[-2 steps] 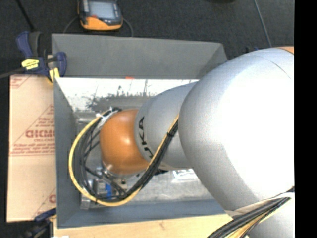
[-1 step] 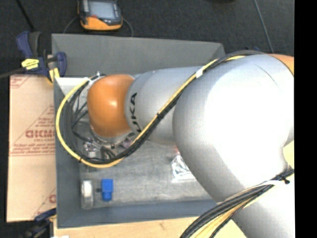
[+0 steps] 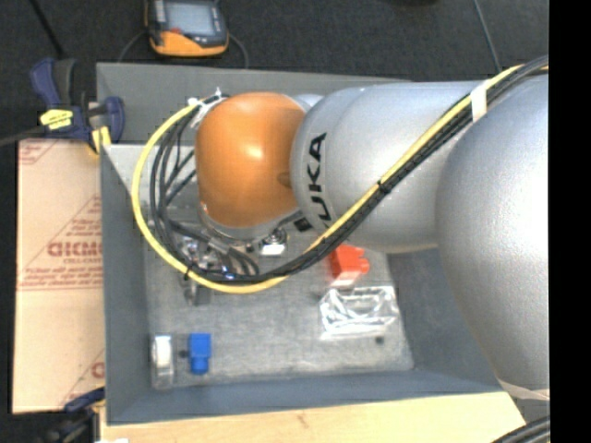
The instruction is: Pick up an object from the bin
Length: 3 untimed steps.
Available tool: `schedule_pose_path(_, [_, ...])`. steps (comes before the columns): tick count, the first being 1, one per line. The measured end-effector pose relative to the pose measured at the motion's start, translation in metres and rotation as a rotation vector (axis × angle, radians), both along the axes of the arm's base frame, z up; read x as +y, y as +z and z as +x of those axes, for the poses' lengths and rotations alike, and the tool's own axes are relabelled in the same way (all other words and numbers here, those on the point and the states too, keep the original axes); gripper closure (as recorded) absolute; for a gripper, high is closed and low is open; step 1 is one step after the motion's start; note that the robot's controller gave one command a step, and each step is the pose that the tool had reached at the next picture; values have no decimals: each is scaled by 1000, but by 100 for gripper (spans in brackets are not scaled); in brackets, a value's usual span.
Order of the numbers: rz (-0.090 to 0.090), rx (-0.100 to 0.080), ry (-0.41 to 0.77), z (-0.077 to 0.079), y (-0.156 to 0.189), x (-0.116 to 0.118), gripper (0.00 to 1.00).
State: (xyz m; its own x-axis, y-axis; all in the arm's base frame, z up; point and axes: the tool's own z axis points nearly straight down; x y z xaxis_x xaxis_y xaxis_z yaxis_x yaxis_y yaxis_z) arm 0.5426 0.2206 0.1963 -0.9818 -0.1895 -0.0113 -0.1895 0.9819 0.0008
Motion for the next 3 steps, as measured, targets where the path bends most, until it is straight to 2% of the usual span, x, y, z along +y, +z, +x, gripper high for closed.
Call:
schedule_pose_path(1, [-7,14,-59,10,-82,-75,100])
schedule_pose_path(2, [-1,8,-56,12,-77,-70,0])
schedule_pose_path(3, [-2,11,261,-51,-118,12,0])
